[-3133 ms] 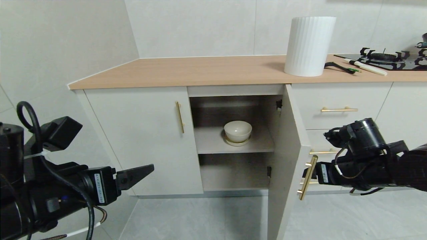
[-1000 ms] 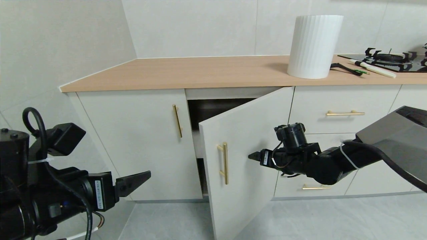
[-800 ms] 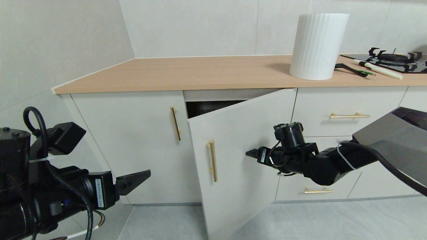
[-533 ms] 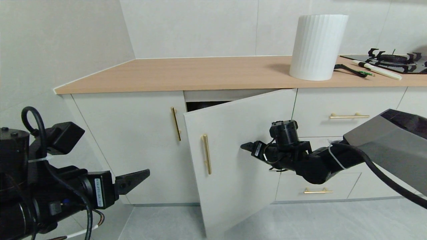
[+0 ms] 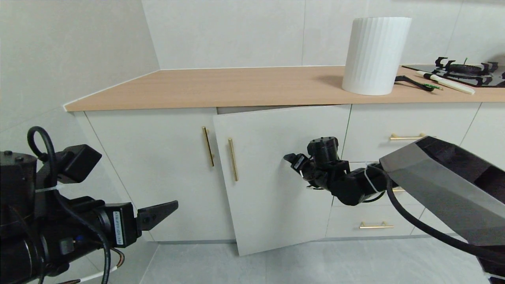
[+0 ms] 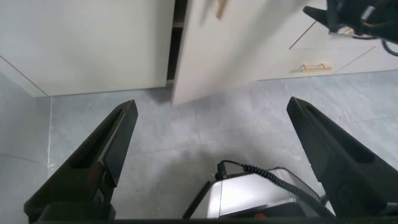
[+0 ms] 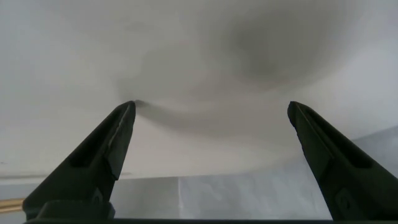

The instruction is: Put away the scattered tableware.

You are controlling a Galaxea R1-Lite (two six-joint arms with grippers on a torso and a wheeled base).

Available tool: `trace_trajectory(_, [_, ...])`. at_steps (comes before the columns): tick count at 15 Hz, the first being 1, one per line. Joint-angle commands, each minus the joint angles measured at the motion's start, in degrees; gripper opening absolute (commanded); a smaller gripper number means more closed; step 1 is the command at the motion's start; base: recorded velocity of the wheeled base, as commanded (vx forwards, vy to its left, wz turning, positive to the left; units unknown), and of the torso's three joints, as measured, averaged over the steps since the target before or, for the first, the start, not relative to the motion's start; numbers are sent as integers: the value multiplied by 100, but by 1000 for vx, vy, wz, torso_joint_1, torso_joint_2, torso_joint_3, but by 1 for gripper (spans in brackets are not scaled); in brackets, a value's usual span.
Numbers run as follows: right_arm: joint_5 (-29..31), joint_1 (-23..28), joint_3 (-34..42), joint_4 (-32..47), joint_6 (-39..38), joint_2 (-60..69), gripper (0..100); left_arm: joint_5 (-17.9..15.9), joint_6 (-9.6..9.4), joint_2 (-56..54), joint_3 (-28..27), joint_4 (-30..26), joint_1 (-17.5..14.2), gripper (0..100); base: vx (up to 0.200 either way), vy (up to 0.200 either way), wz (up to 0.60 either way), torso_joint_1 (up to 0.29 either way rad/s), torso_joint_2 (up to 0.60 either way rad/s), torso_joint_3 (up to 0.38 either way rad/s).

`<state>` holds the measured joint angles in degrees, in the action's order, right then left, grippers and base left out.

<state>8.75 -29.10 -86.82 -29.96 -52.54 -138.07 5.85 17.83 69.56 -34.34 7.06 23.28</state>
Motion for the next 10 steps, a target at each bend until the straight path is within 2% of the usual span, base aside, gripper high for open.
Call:
trace_trajectory(1, [12, 80, -344, 87, -72, -343, 100, 4, 1, 14, -2, -3, 1, 100, 0, 0, 0, 0, 0, 0])
trace_trajectory(10, [188, 317, -880, 263, -301, -695, 100, 4, 1, 58, 6, 6, 1, 100, 0, 0, 0, 0, 0, 0])
